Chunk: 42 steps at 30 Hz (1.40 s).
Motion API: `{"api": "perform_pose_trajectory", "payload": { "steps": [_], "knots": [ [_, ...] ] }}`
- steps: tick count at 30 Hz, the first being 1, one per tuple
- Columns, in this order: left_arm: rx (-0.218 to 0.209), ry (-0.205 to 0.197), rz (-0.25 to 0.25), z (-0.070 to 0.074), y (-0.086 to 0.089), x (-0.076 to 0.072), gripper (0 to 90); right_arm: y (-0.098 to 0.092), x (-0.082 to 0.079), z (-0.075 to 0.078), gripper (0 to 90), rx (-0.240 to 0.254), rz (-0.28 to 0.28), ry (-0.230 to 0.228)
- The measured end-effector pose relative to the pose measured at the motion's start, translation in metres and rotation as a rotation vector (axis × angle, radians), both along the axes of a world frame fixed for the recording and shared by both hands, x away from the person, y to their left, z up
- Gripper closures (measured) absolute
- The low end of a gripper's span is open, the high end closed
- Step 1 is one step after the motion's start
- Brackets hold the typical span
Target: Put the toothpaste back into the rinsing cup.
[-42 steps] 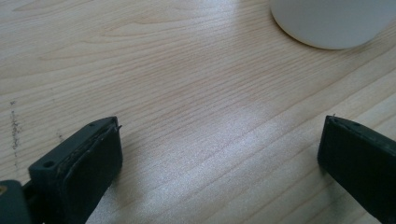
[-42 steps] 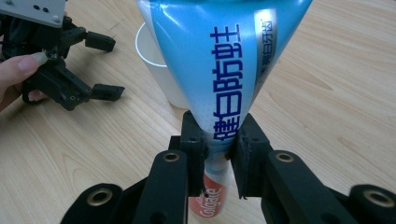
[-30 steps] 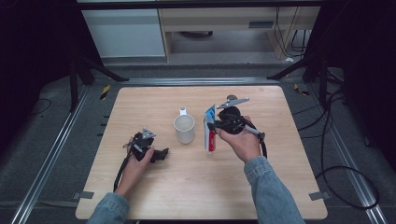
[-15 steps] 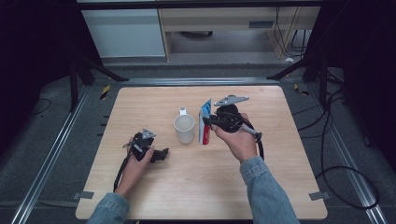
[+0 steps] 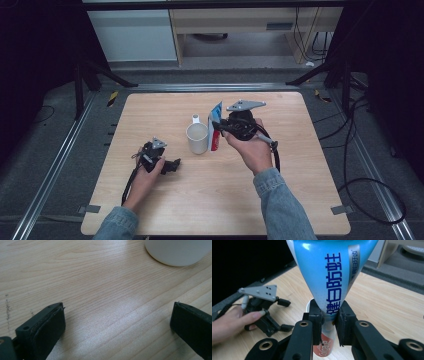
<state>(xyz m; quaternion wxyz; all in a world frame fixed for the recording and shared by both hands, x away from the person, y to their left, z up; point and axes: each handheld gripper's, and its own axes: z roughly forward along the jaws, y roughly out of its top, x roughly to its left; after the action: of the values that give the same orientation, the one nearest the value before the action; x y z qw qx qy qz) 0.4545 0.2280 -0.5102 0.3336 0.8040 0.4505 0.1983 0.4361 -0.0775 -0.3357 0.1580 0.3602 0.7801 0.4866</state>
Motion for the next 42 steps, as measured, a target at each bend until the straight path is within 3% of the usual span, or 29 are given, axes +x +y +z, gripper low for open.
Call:
{"api": "perform_pose_trajectory", "payload": {
  "steps": [9, 23, 42],
  "knots": [
    [0.0, 0.0, 0.0, 0.0, 0.0, 0.0, 0.0, 0.005, -0.004, 0.016, 76.4, 0.031, 0.003, -0.047],
    [0.003, 0.001, -0.002, 0.0, 0.0, 0.0, 0.0, 0.013, 0.001, 0.028, 76.4, 0.062, 0.007, -0.09],
    [-0.003, -0.003, 0.003, 0.0, 0.0, 0.0, 0.0, 0.025, 0.02, 0.028, 76.4, 0.081, -0.008, -0.111]
  ]
}}
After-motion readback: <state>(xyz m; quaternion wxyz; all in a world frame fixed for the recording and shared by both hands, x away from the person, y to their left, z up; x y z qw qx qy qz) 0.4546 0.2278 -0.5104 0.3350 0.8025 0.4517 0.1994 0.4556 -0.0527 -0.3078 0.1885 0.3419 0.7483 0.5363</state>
